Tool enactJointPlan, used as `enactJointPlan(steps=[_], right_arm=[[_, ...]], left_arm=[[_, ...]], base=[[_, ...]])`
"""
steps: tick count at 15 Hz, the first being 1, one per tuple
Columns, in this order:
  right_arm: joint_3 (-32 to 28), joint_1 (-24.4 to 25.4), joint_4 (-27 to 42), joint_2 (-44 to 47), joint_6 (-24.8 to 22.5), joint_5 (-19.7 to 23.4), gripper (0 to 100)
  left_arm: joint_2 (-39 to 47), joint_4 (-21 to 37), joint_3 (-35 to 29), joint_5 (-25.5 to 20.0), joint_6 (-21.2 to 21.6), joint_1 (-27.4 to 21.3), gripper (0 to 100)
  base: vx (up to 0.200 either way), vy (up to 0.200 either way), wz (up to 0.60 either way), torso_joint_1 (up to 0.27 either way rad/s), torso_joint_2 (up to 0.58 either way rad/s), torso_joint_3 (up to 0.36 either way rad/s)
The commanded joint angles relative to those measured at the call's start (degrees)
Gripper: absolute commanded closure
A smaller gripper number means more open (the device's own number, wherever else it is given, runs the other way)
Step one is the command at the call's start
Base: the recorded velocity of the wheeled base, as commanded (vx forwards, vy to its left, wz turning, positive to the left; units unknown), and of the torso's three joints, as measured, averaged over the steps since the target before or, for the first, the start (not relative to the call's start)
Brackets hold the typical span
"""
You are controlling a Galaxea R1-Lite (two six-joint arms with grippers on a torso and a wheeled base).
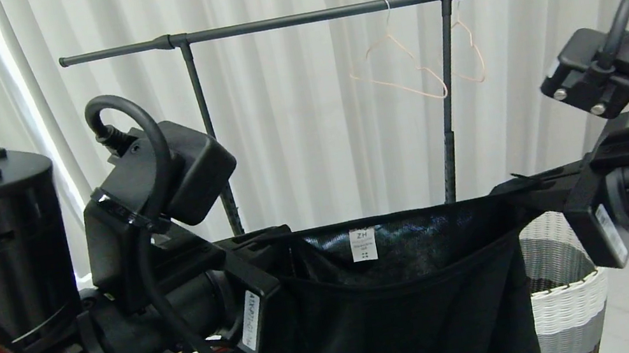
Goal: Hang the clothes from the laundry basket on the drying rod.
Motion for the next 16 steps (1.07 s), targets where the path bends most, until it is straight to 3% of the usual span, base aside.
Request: enactJointPlan(steps=[1, 5, 8, 10, 16], right_arm=[[4.7, -1.9, -0.1, -6.9, 0.2, 0.1, 100], [5.4, -6.3, -3.2, -9.5, 0.1, 2.4, 100], [4.2, -6.3, -10.1, -6.8, -0.4, 3.7, 100], [3.2, -6.4, -12.6, -5.3, -1.0, 3.7, 100], [2.5, -6.4, -12.2, -5.2, -3.6, 4.1, 100]], left_arm=[[0.0, -1.2, -1.1, 0.3, 1.8, 0.0, 100], [2.3, -6.4, -4.5, 0.8, 4.7, 0.2, 100], [2.6, -6.4, -5.7, 0.8, 8.2, 1.8, 100], [2.6, -6.4, -6.0, 0.8, 8.2, 3.0, 100], [2.6, -4.3, -2.8, 1.9, 11.9, 4.8, 100]], base=[[0.000, 0.000, 0.00, 0.000, 0.00, 0.000], [0.000, 0.000, 0.00, 0.000, 0.00, 0.000], [0.000, 0.000, 0.00, 0.000, 0.00, 0.000], [0.000, 0.000, 0.00, 0.000, 0.00, 0.000], [0.000, 0.000, 0.00, 0.000, 0.00, 0.000]])
